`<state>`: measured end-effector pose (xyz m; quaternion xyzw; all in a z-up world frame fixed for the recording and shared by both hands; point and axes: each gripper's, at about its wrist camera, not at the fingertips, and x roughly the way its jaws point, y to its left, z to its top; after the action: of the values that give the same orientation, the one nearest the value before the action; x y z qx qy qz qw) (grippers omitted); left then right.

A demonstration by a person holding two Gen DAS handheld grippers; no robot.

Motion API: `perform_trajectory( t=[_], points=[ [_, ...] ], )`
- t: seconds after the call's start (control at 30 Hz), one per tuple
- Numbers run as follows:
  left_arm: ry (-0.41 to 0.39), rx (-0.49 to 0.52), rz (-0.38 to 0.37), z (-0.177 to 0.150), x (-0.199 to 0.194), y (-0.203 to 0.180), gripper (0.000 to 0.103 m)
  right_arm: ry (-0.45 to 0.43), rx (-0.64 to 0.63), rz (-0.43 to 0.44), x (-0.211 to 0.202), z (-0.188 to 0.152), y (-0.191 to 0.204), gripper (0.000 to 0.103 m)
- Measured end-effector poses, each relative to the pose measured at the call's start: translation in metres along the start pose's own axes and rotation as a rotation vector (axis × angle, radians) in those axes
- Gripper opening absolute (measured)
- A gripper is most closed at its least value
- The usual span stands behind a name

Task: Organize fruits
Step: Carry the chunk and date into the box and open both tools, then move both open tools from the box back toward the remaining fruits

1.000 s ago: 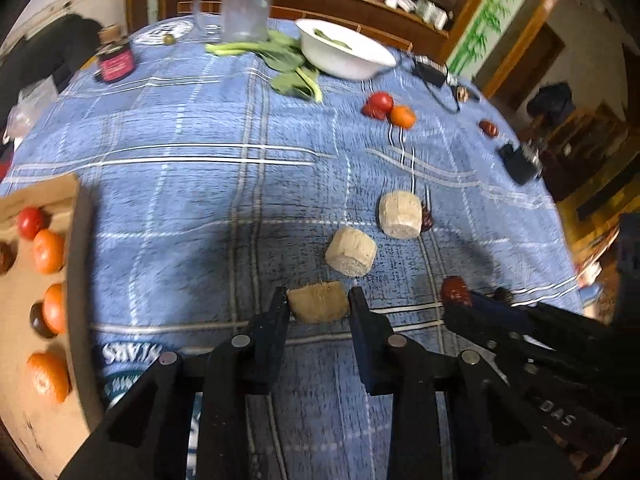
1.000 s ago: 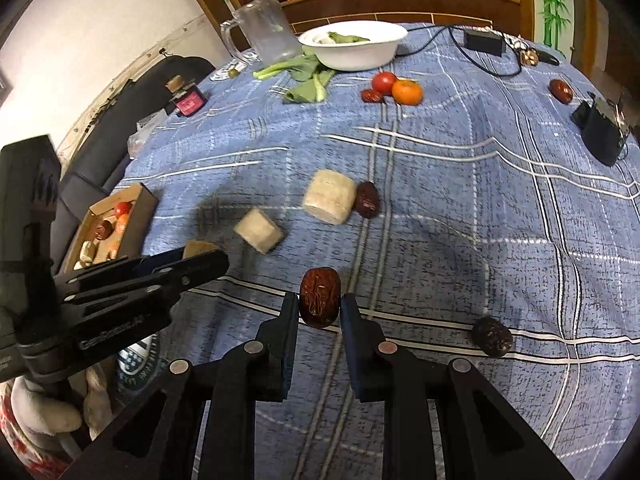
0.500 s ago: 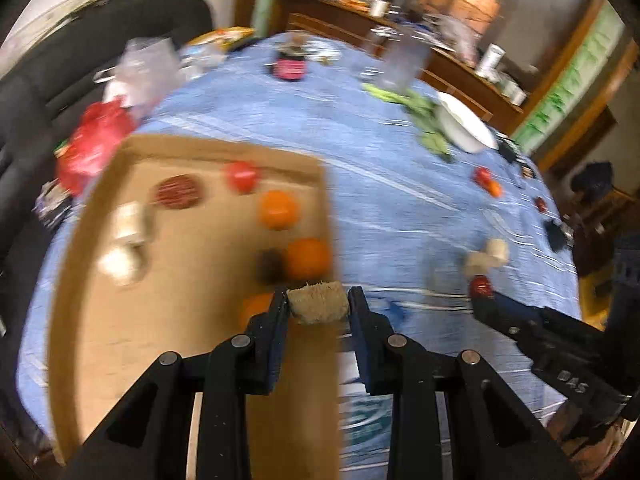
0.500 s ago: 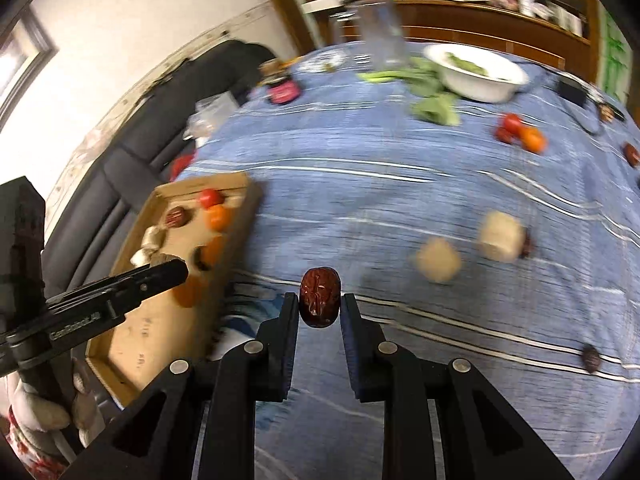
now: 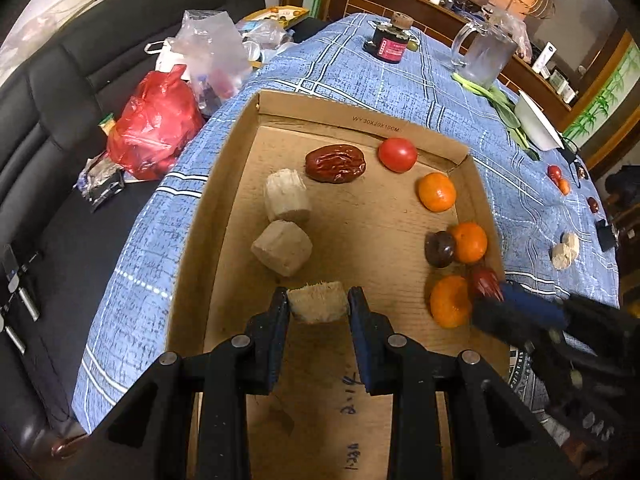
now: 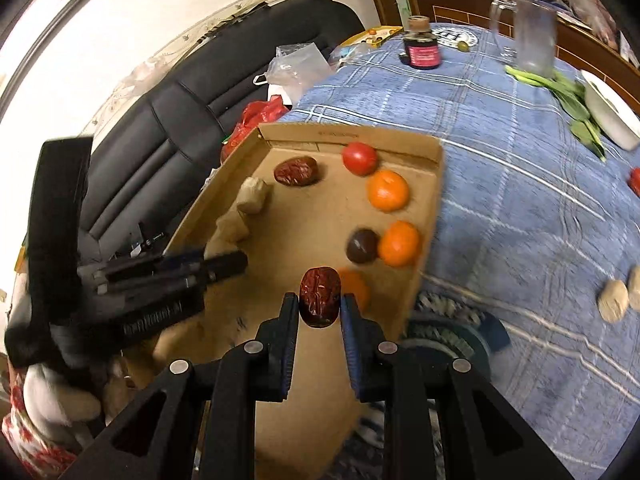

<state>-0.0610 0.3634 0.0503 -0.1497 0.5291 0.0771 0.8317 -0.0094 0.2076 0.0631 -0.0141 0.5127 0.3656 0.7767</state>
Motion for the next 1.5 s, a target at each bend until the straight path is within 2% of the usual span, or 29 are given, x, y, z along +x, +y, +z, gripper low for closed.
perform_trajectory(
  t=[0.23,0.37,0.67,0.87,0.97,1.13,1.2,1.3,1.5],
  points=[
    [0.014,0.014,-0.038,0.006,0.011,0.006,0.029,0.053,0.048,0.003,0.043,0.034,0.006,0.024],
    [0.013,0.006,-0.051,0.009,0.013,0.013,0.029,0.082,0.062,-0.005,0.061,0.04,0.012,0.024],
    [0.011,0.007,-0.069,0.009,0.013,0.014,0.029,0.089,0.06,-0.041,0.073,0.043,0.018,0.024],
    [0.019,0.003,-0.087,0.008,0.011,0.014,0.035,0.073,0.082,-0.049,0.063,0.041,0.01,0.027],
    [0.002,-0.002,-0.074,0.008,0.004,0.013,0.048,0.049,0.092,-0.049,0.052,0.04,0.009,0.029],
    [-0.025,-0.029,-0.054,0.01,-0.012,0.011,0.05,0.001,0.123,-0.047,0.027,0.035,0.002,0.029],
    [-0.038,-0.024,-0.037,0.011,-0.018,0.007,0.054,-0.024,0.158,-0.041,0.013,0.029,-0.007,0.03],
    [-0.072,0.017,0.022,0.011,-0.03,-0.01,0.065,-0.06,0.229,-0.026,-0.007,0.017,-0.024,0.034],
    [-0.134,0.118,0.056,0.008,-0.052,-0.055,0.067,-0.123,0.344,-0.043,-0.048,-0.012,-0.064,0.036]
  ],
)
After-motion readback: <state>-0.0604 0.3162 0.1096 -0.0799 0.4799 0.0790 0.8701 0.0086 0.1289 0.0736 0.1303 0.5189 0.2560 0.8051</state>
